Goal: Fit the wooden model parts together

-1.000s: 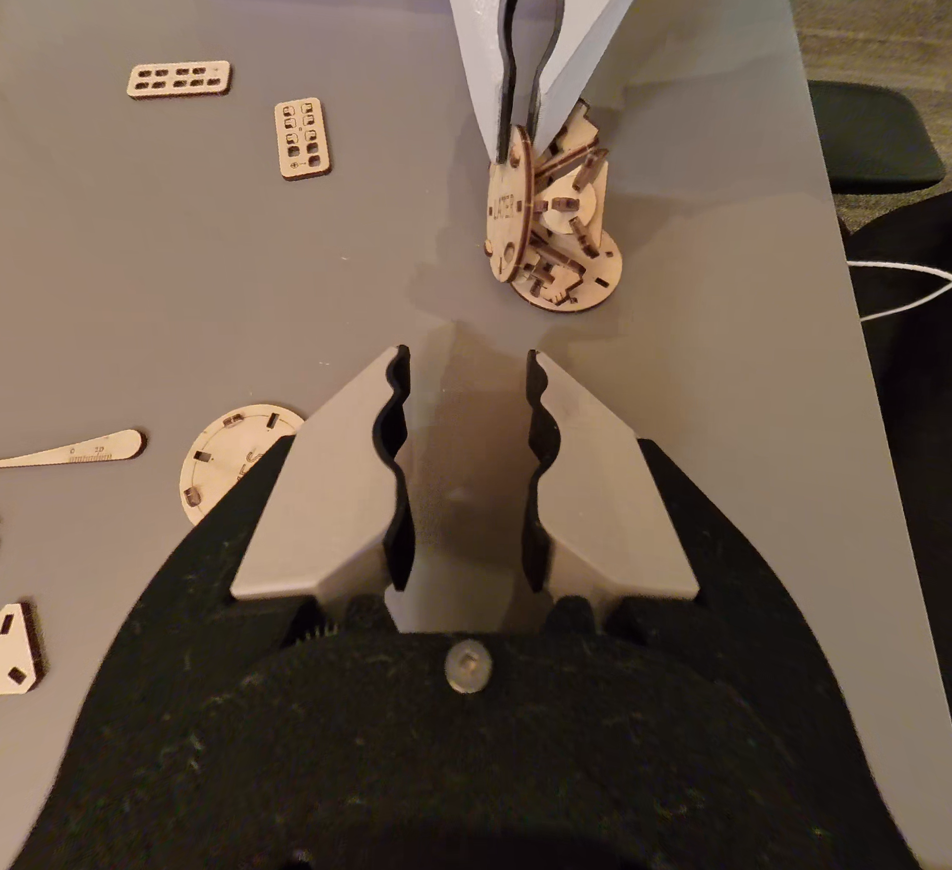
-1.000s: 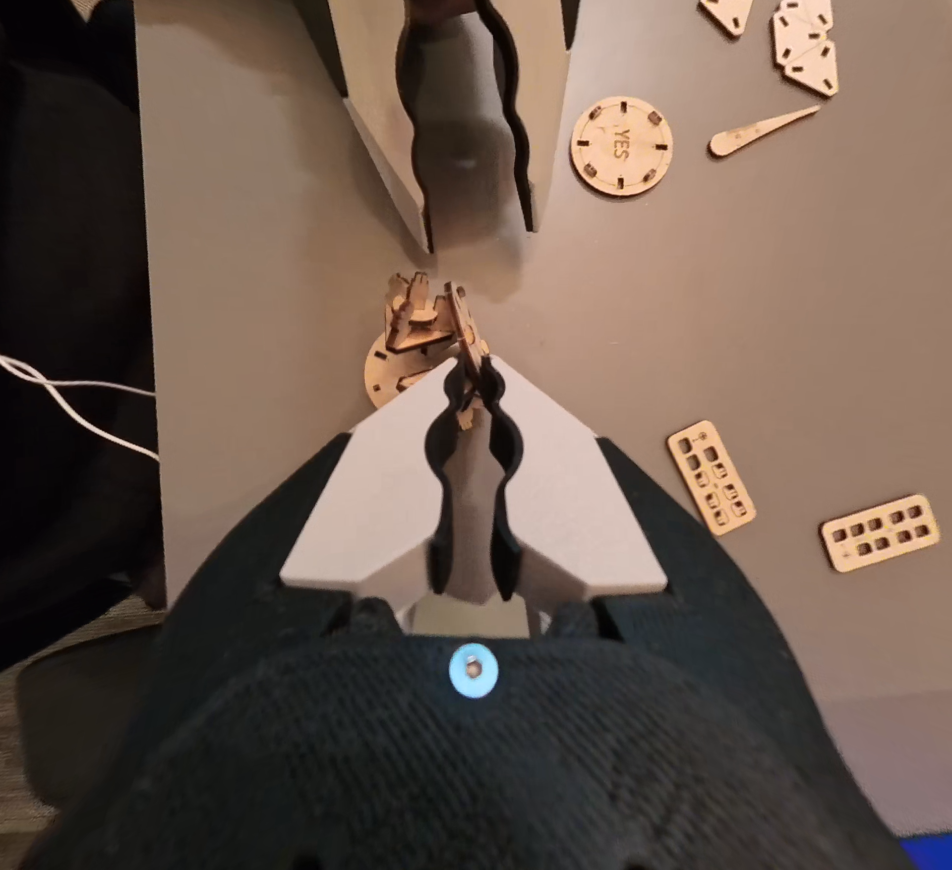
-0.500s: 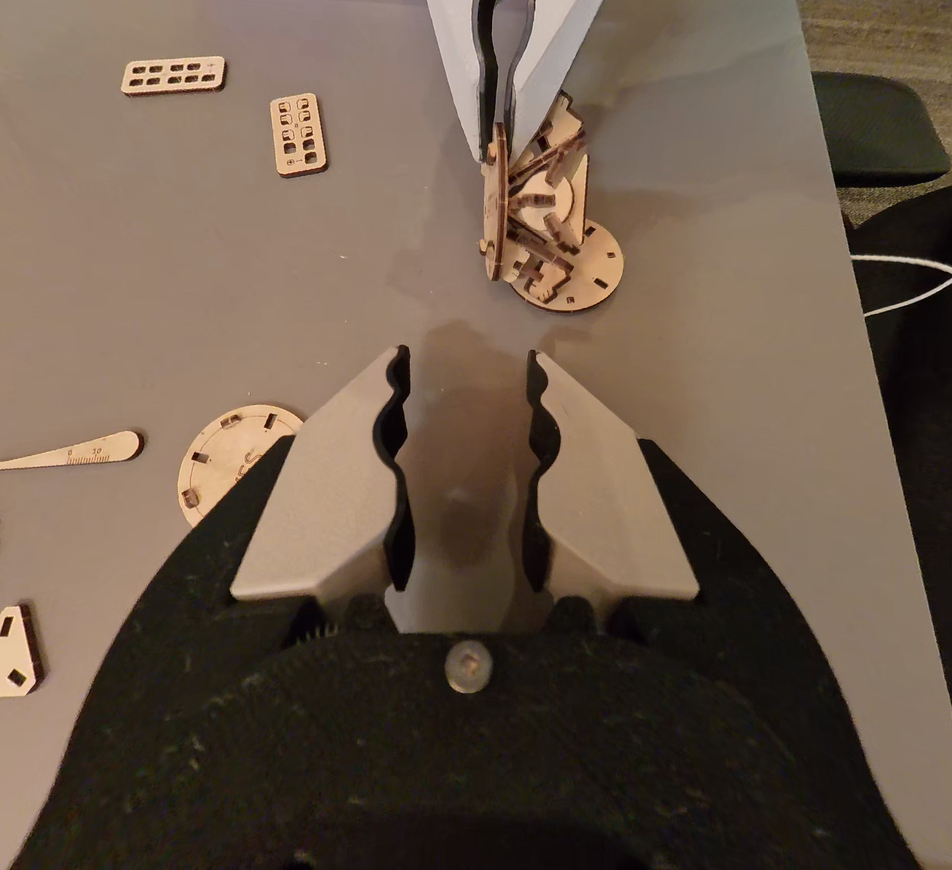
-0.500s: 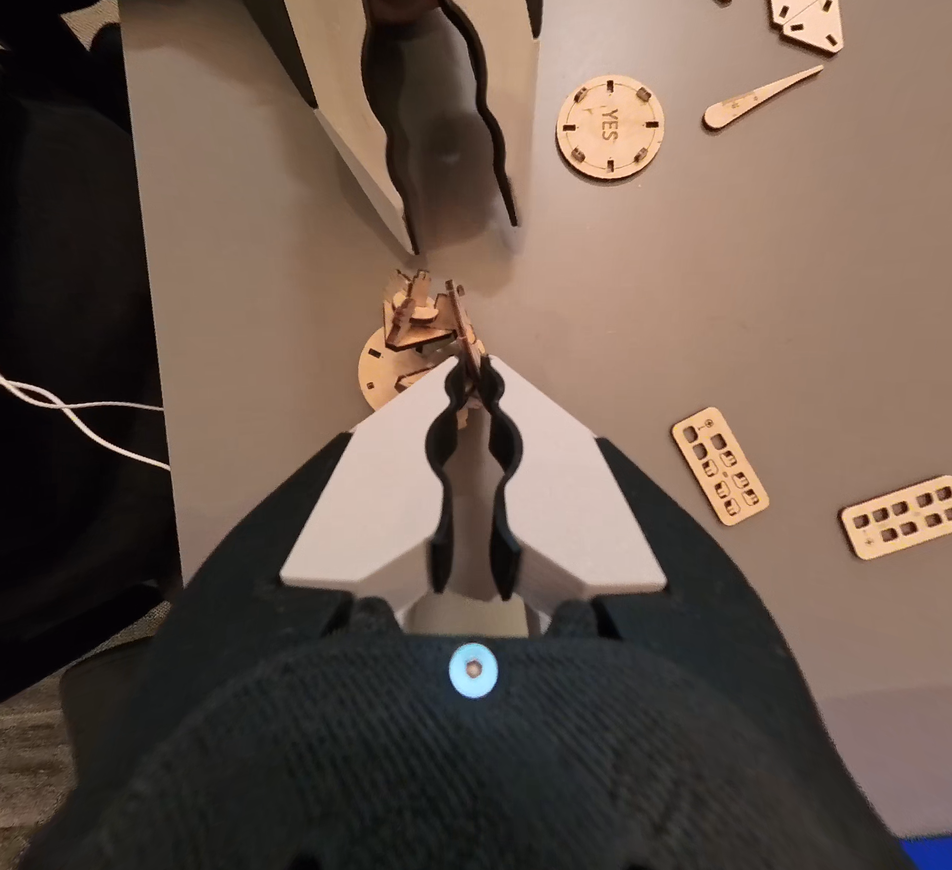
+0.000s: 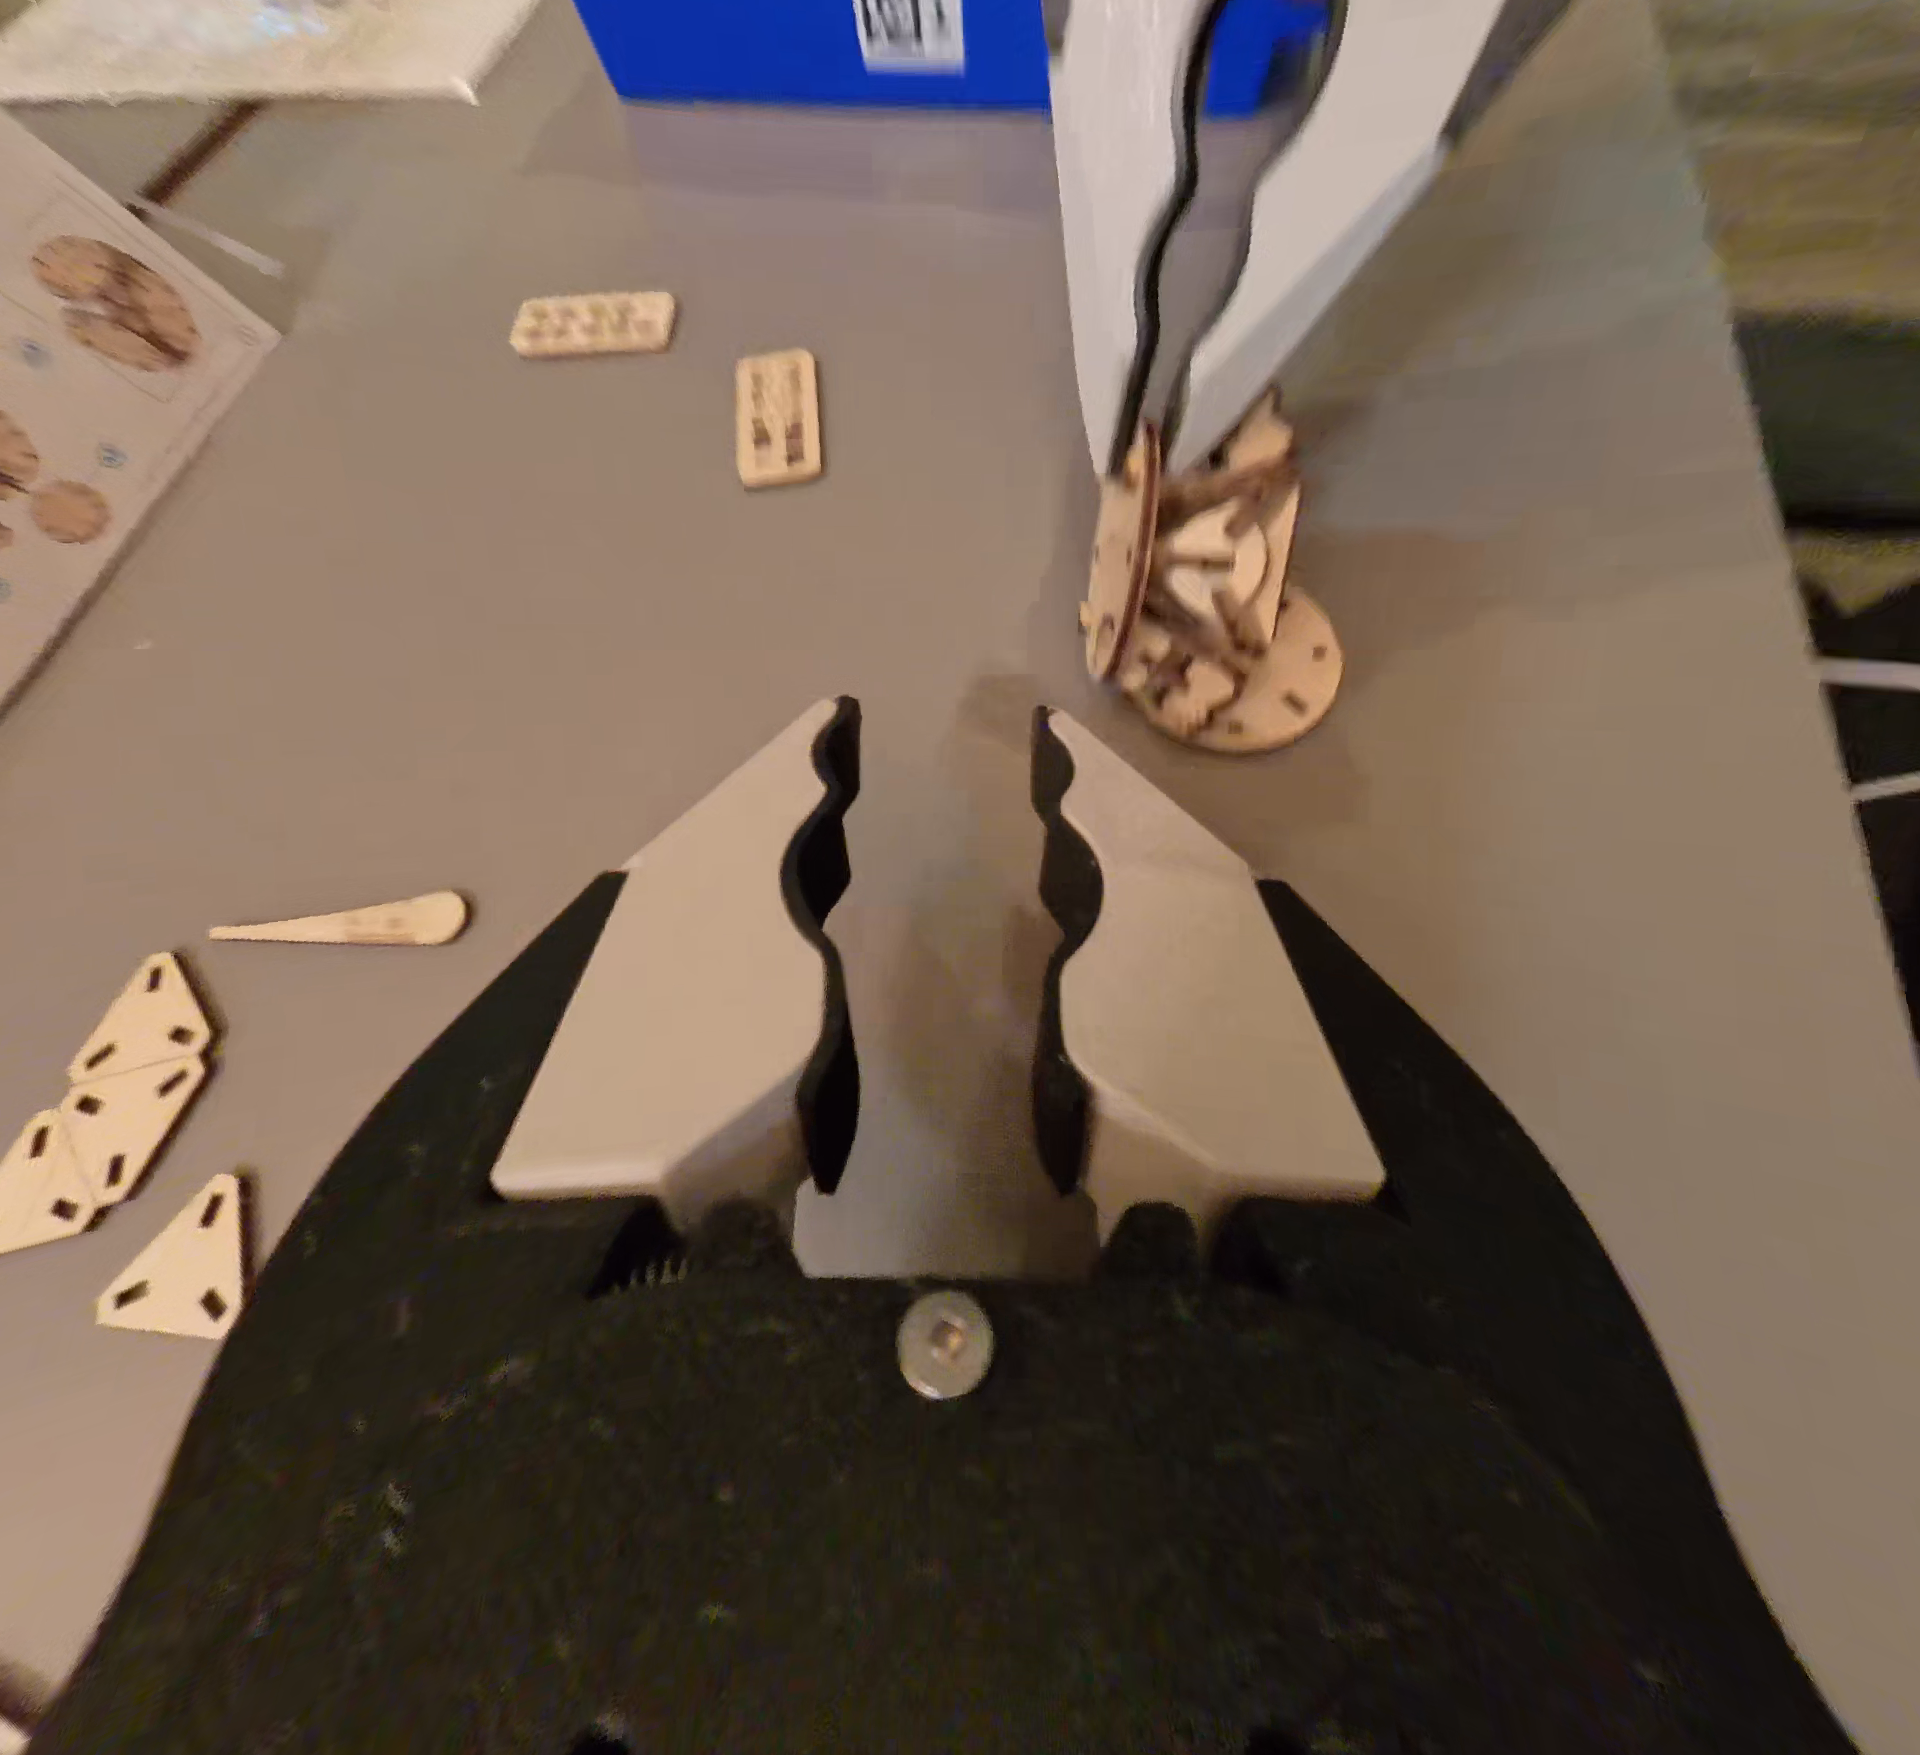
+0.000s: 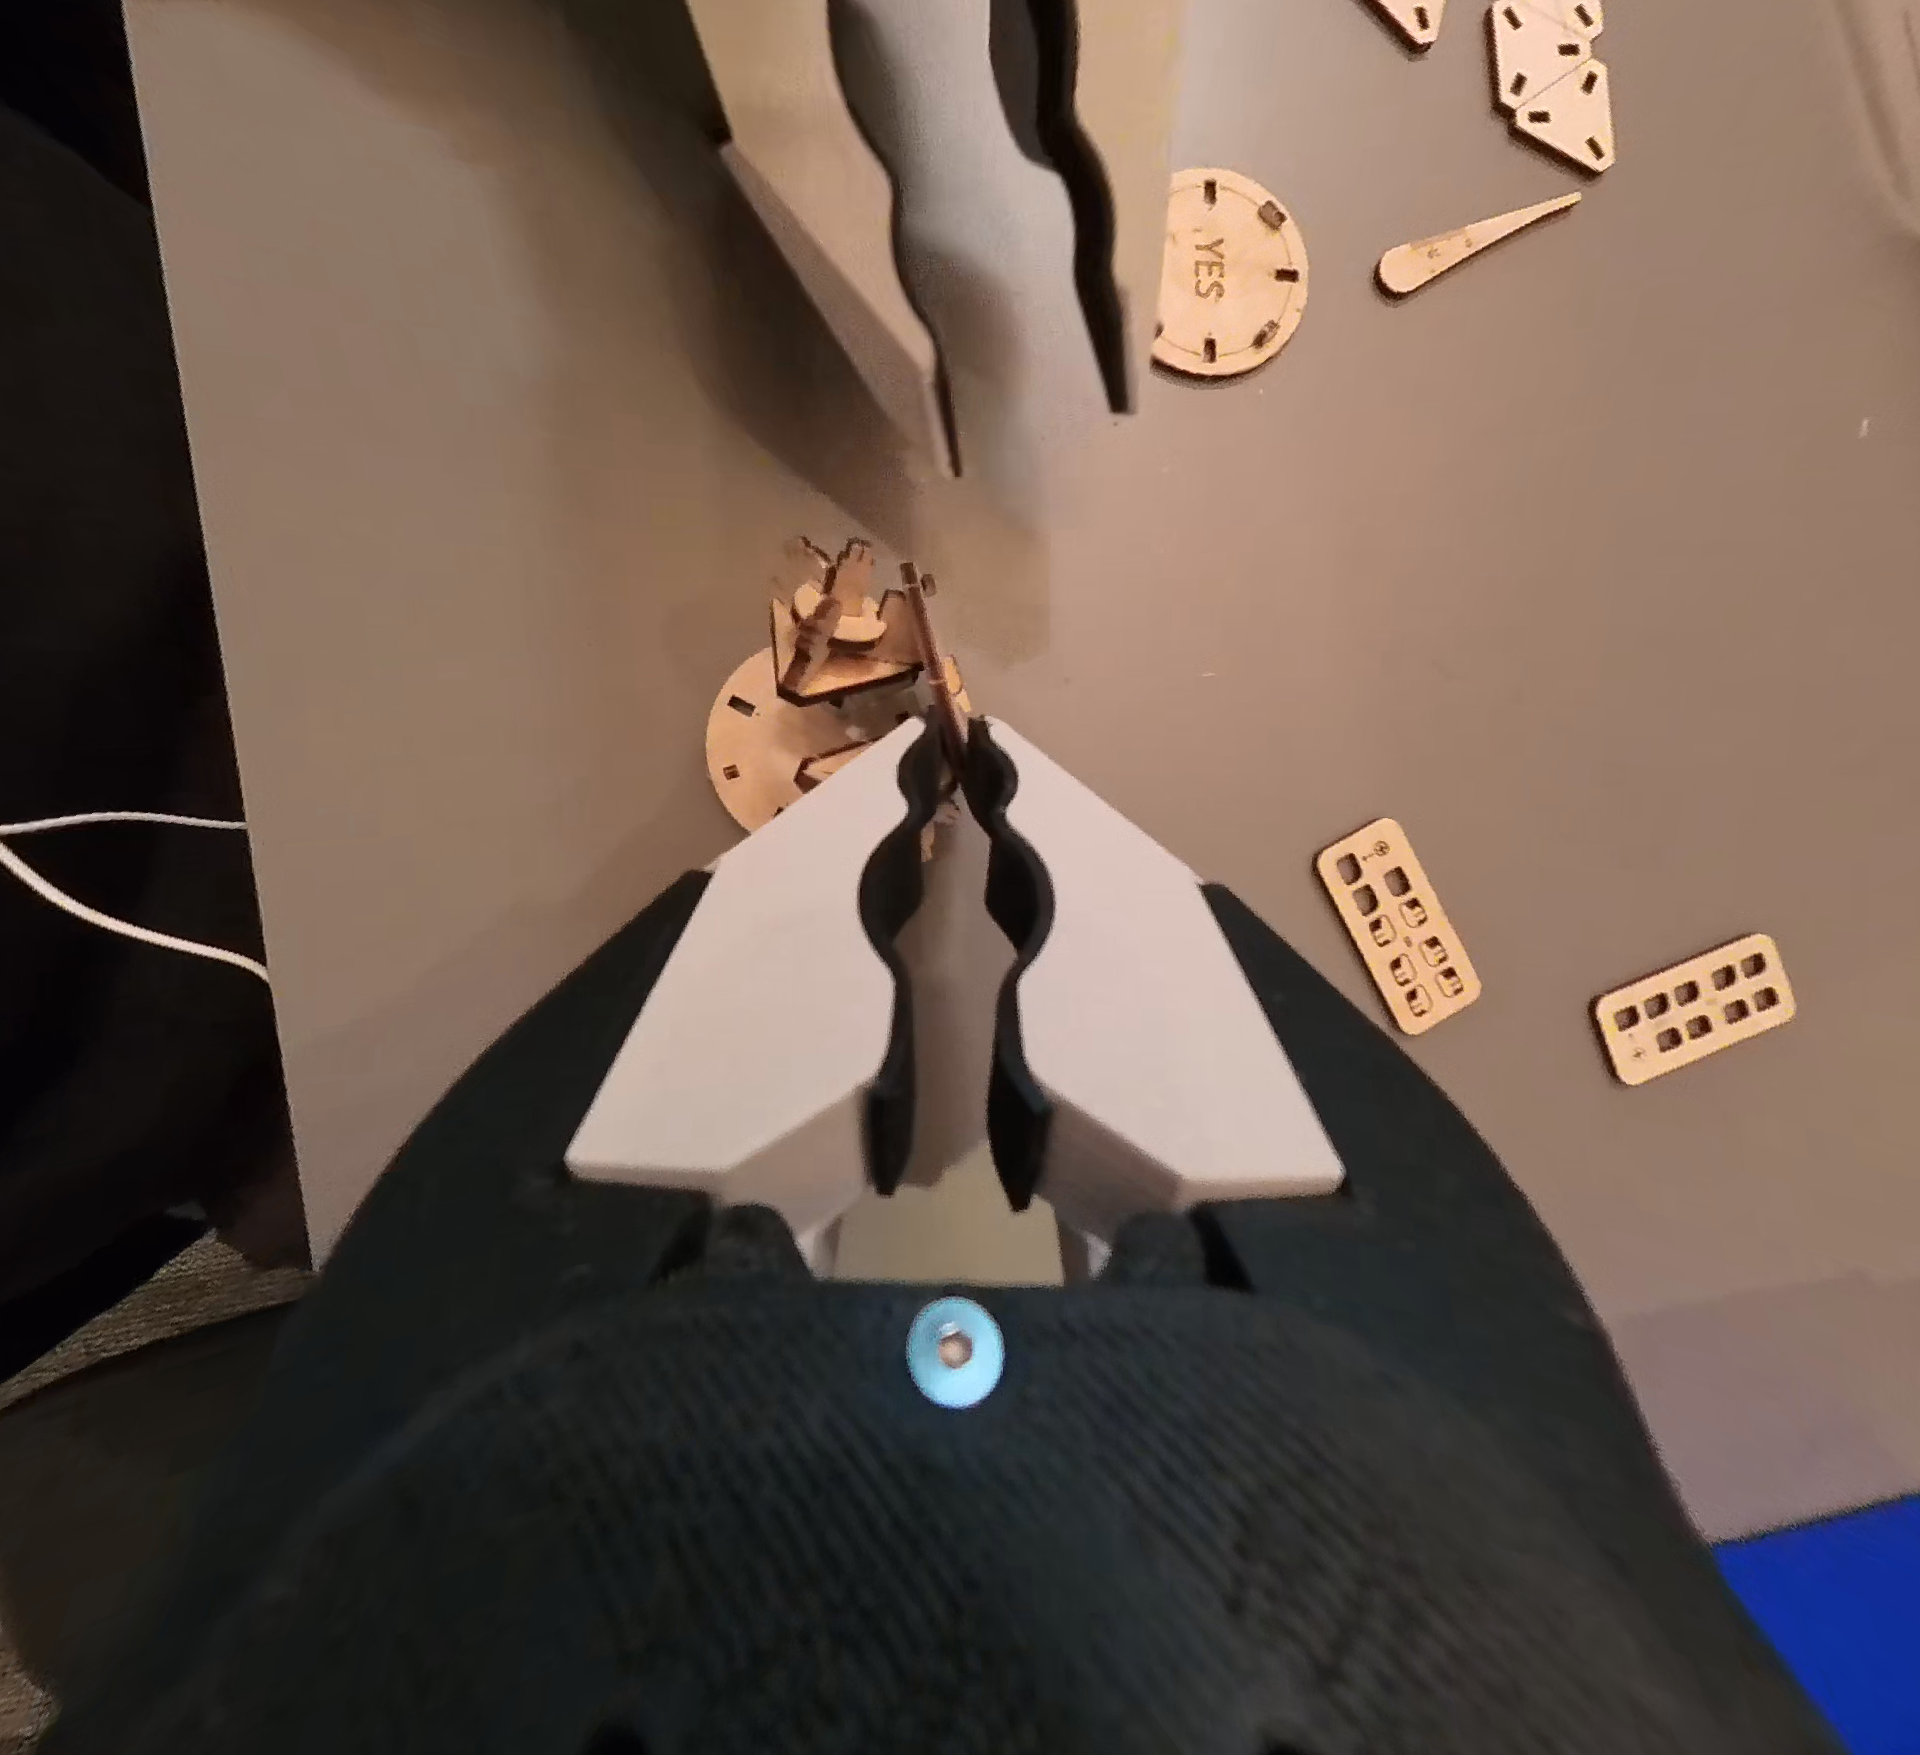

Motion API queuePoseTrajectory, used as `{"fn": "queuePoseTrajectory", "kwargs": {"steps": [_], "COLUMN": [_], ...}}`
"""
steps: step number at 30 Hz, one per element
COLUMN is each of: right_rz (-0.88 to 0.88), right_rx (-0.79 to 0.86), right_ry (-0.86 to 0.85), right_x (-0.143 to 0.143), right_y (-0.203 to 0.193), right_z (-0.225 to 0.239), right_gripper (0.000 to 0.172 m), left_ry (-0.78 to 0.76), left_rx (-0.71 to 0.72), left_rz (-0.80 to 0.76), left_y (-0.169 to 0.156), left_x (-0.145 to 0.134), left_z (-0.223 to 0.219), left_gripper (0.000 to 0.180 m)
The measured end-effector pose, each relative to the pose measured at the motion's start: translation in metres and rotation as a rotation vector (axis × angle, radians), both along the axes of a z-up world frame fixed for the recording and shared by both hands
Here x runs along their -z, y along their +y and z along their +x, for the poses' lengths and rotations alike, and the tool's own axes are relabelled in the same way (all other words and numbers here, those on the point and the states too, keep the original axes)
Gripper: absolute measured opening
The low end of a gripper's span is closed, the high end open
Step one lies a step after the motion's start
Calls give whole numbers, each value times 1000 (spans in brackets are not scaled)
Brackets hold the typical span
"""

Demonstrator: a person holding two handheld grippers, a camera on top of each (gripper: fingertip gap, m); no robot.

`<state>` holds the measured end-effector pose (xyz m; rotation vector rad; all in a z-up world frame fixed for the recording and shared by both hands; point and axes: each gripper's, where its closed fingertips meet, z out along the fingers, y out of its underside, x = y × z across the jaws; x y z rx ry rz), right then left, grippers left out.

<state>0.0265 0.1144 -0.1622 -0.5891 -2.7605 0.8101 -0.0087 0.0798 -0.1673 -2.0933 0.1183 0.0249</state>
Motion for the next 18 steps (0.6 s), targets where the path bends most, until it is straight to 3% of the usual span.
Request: {"fn": "queuePoseTrajectory", "kwargs": {"steps": [4, 12, 18], "right_rz": [10, 14, 15], "right_rx": [-7, -10, -13], "right_ry": [22, 56, 41], "right_x": [0, -1, 0], "right_y": [0, 0, 0], "right_z": [1, 2, 2], "right_gripper": [3, 3, 3], "left_ry": [-142, -153, -172], "left_rx": [15, 91, 115], "left_rz": [187, 83, 87], "left_y": [11, 18, 18], "left_x": [-37, -15, -16], "left_z": [12, 31, 35], "left_gripper": [15, 16, 4]}}
